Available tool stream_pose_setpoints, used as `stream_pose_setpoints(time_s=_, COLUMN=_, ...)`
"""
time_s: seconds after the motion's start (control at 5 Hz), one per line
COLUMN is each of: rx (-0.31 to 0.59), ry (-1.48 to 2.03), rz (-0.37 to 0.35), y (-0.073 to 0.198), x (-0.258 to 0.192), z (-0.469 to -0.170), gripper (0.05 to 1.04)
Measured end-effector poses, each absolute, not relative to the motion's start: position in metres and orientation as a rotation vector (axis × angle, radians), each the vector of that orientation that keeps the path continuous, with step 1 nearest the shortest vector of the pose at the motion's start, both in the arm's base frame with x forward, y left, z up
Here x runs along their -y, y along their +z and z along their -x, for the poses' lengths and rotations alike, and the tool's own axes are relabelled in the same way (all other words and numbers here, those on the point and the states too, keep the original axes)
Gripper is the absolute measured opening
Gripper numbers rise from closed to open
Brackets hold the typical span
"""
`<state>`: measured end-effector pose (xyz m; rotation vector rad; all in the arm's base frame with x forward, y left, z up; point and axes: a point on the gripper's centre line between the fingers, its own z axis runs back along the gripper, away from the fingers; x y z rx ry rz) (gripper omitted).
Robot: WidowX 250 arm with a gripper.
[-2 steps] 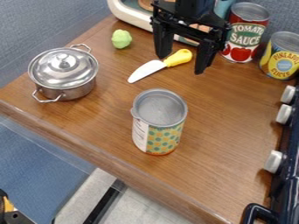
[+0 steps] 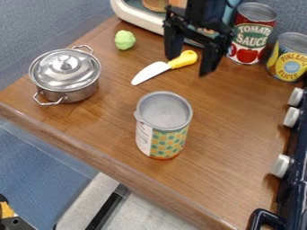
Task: Move the yellow knife to the right side of the table
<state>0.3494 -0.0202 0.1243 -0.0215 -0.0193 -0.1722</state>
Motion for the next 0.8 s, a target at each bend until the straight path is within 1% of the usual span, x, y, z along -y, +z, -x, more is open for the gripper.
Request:
stream_pose_setpoints(time_s=0.2, rx=0.038, ry=-0.216, rz=-0.004, y=0.121, x=-0.001, z=-0.375, gripper=0.999)
stream_pose_setpoints(time_s=0.4, rx=0.052, ry=-0.273, rz=-0.024, y=0.103, x=-0.007, z=-0.401, gripper=0.999)
stream_pose_setpoints(time_s=0.6, rx=0.073, ry=-0.319, rz=-0.054, y=0.09, x=-0.017, z=-0.412, gripper=0.999)
stream_pose_setpoints(time_s=0.8, rx=0.084, ry=-0.337, rz=-0.025, y=0.078, x=-0.019, z=-0.42, gripper=0.999)
